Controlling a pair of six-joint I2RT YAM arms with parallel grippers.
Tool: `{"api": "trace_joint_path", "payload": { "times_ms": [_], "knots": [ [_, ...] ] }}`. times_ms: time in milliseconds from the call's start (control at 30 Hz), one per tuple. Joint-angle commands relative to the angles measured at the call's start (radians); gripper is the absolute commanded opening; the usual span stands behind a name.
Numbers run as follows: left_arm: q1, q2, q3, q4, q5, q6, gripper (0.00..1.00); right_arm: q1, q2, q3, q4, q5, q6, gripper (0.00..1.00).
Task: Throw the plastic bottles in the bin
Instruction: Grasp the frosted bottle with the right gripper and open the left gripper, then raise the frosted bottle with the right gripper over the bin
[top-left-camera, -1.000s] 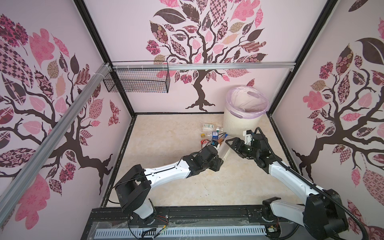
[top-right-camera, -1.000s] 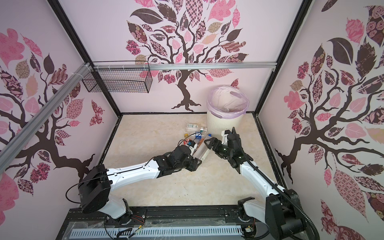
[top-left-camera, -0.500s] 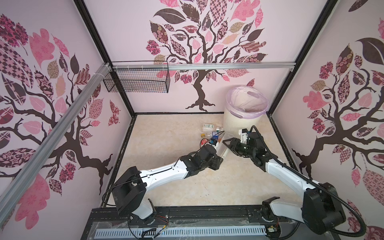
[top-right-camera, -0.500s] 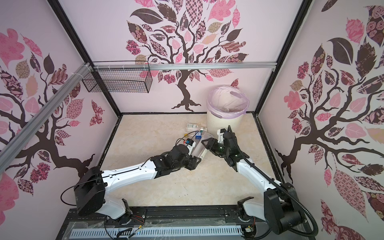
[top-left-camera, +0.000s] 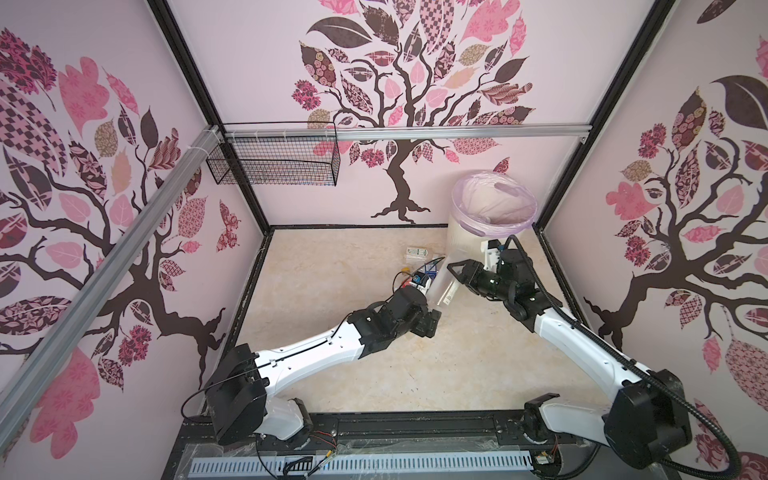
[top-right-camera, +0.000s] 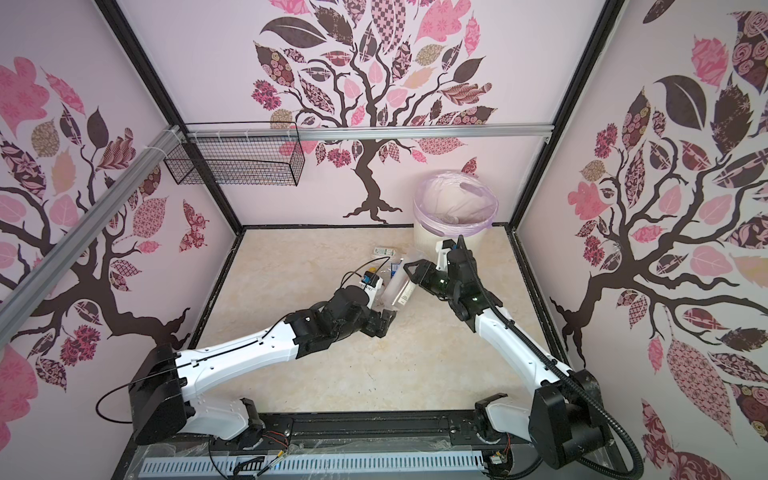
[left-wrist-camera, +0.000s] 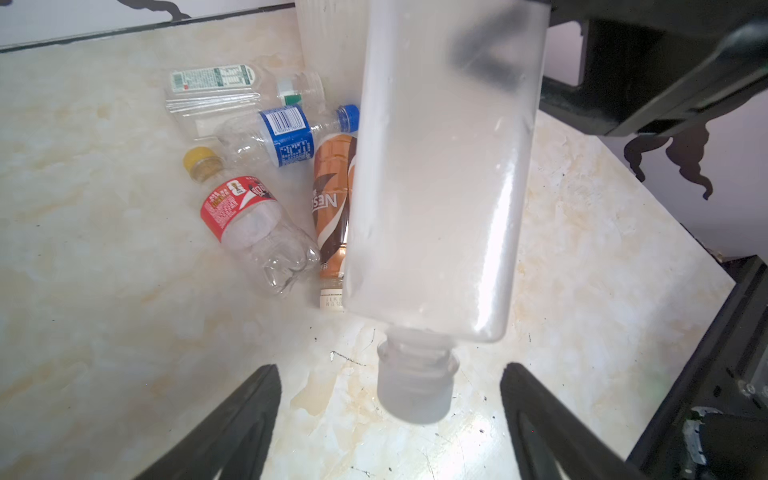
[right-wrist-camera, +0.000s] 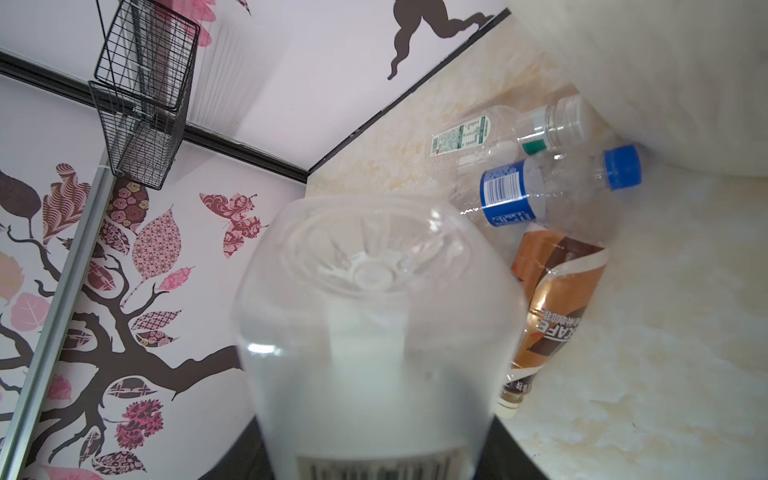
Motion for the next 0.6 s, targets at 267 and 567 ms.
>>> {"api": "trace_joint_path", "payload": {
  "times_ms": [267,567],
  "knots": [
    [0.009,-0.006,0.291,-0.028,-0.128,0.182,0.98,-0.063,0.01,0.529,-0.29,0.212,-0.257,0.49],
    [0.009,0.074,0.506,0.024,-0.075,0.291,0.98,-0.164,0.156,1.076,-0.428,0.484,-0.46,0.48]
  ]
}}
